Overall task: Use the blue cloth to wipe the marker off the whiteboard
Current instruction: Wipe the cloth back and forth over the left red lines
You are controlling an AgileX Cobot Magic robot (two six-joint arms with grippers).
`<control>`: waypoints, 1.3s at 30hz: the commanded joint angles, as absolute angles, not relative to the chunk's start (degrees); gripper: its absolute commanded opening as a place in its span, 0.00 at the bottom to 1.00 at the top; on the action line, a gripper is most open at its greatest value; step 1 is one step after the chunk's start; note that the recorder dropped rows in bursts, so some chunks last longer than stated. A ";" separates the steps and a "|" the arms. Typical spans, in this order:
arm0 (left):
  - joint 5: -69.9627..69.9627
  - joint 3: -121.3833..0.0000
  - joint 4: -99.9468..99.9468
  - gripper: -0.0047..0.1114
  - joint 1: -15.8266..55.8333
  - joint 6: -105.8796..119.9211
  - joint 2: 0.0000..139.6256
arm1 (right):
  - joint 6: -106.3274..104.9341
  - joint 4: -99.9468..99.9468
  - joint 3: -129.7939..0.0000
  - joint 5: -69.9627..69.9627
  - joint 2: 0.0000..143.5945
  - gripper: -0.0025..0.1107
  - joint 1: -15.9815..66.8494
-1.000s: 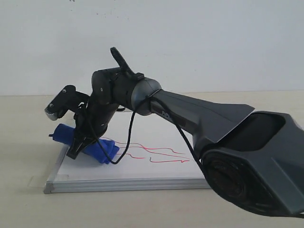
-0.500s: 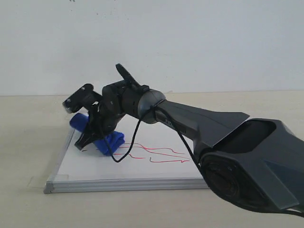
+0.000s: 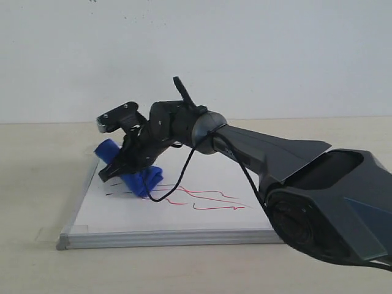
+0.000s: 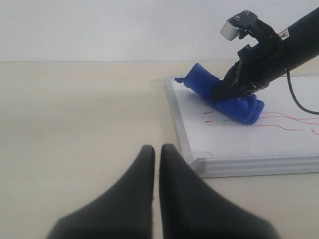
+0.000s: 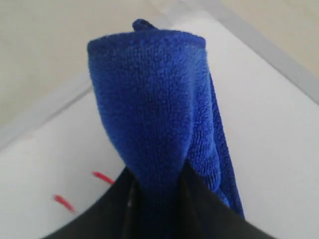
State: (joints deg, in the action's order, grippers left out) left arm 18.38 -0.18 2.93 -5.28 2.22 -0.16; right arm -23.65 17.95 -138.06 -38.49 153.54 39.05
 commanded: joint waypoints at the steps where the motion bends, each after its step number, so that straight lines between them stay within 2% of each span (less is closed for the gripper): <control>1: 18.02 0.00 3.60 0.07 -4.82 2.48 0.00 | -33.64 29.87 -137.94 -38.61 153.66 0.02 40.67; 5: 18.02 0.00 3.60 0.07 -4.82 2.48 0.00 | -32.26 29.28 -137.94 -36.49 153.81 0.02 40.40; 14: 18.02 0.00 3.60 0.07 -4.82 2.48 0.00 | -11.19 11.60 -137.94 -23.83 153.81 0.02 40.40; 20: 18.02 0.00 3.60 0.07 -4.82 2.48 0.00 | -4.87 7.05 -137.94 -23.36 154.50 0.02 40.40; 30: 18.02 0.00 3.60 0.07 -4.82 2.48 0.00 | -11.69 9.56 -137.94 -36.21 157.64 0.02 40.50; 39: 18.02 0.00 3.60 0.07 -4.82 2.48 0.00 | -31.54 21.90 -138.60 -54.99 157.64 0.02 43.14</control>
